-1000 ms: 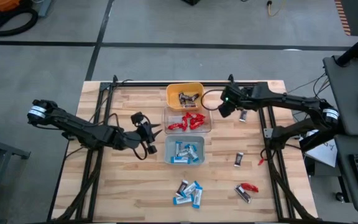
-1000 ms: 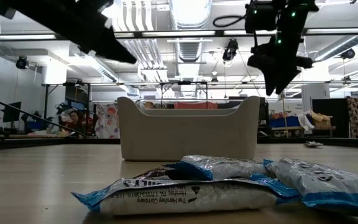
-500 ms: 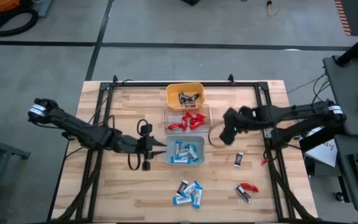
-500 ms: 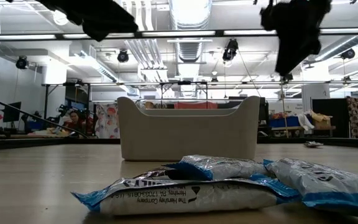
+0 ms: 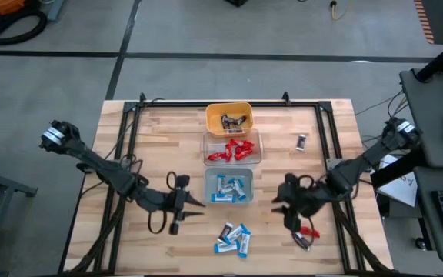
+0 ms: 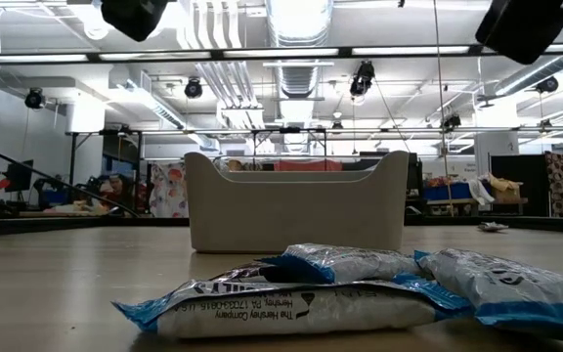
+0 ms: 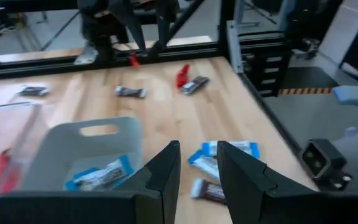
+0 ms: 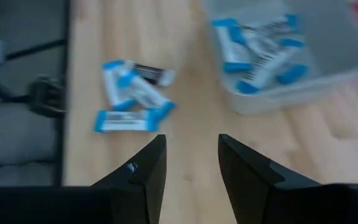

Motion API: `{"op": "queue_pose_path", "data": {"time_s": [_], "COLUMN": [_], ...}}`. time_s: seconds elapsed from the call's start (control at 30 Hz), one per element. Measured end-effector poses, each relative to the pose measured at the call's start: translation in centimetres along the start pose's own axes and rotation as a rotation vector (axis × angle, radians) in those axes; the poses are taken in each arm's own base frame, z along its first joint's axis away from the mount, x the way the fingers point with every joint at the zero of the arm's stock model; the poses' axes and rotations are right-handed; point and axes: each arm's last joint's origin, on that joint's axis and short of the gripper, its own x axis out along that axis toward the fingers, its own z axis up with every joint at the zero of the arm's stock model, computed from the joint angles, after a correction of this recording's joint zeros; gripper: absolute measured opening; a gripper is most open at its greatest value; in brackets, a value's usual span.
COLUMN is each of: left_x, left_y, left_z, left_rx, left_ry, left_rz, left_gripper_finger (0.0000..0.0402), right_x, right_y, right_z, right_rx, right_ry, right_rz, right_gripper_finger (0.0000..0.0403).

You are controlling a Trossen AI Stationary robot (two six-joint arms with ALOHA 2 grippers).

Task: Organize candy in baskets
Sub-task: Put the white chocolate bar into the gray bin

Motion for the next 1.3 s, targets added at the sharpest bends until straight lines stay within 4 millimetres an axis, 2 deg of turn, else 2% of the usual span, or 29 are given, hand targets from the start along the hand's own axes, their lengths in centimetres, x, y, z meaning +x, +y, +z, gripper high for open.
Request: {"op": "queue_pose_path", "data": {"time_s": [0.2, 0.4, 0.63, 1.0, 1.13, 1.3], "left_x": [1.3, 2.4, 4.0, 5.4, 6.8, 9.1], "left_y": [-2.2, -4.0, -5.8, -7.1, -7.9, -9.6], "left_z": [-1.3, -2.5, -4.4, -7.1, -7.4, -7.8], "left_rx": [0.015, 0.003, -0.018, -0.124, -0.131, -0.044], "left_ry": [-0.006, -0.033, -0.048, -0.003, 0.015, 0.06], "left_rz": [-0.055, -0.085, -0.119, -0.14, -0.137, -0.131], "left_gripper_finger": [0.0091, 0.0091, 0.0091, 0.0091, 0.0091, 0.0091], "right_x": [2.3, 6.0, 9.9, 13.6, 14.7, 16.2], "right_y": [2.6, 4.3, 6.5, 7.6, 7.7, 8.1], "right_z": [-1.5, -3.2, -5.0, -6.7, -7.2, -7.5], "right_rx": [-0.082, -0.117, -0.187, -0.156, -0.159, -0.178], "right_ry": [-0.032, 0.0, -0.051, -0.101, -0.082, -0.084], "right_rz": [0.061, 0.06, 0.145, 0.202, 0.185, 0.148], "right_gripper_finger": [0.013, 0.0128, 0.0128, 0.0128, 0.0128, 0.0128]}}
